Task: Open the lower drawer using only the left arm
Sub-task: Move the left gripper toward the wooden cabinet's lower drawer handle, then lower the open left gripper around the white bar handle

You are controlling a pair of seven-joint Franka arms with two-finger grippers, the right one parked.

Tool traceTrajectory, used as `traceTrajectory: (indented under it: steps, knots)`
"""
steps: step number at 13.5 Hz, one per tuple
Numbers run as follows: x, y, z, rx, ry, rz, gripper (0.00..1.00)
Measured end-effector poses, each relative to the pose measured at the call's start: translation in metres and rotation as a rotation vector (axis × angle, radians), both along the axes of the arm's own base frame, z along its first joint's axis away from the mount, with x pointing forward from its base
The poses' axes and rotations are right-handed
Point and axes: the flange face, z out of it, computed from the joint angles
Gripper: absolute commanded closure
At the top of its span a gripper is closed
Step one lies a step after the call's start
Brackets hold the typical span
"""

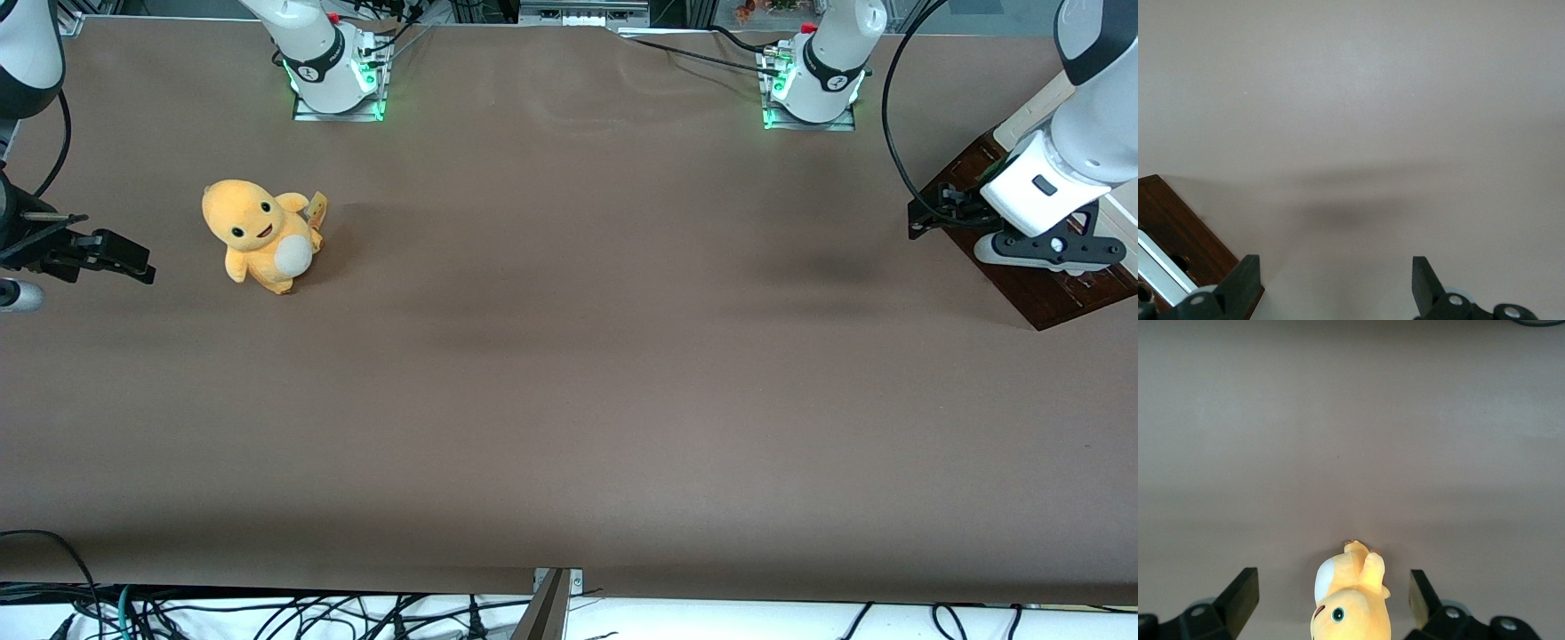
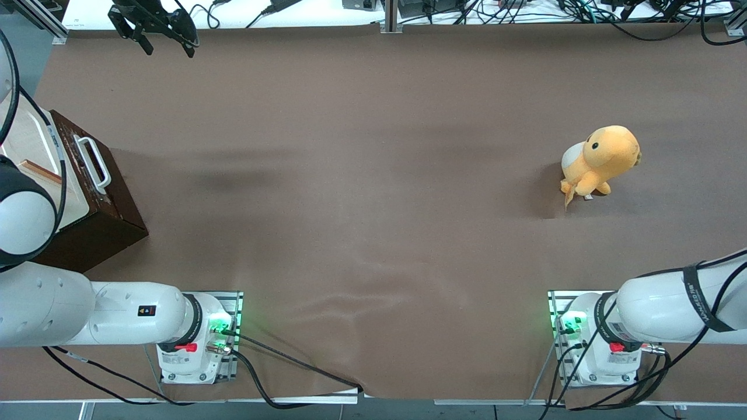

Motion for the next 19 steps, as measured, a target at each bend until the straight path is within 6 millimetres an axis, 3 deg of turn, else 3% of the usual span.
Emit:
traceTrajectory:
  steps: [7,11,14,19]
  knots:
    - [0.004,0.0,-0.01,0.003,0.018,0.004,0.0]
    - [0.001,0.009,-0.019,0.113,0.064,0.081,0.0]
    - [0.005,0.008,-0.044,0.27,0.115,0.116,0.0]
    - [0.011,-0.013,-0.116,0.57,0.242,0.16,0.0]
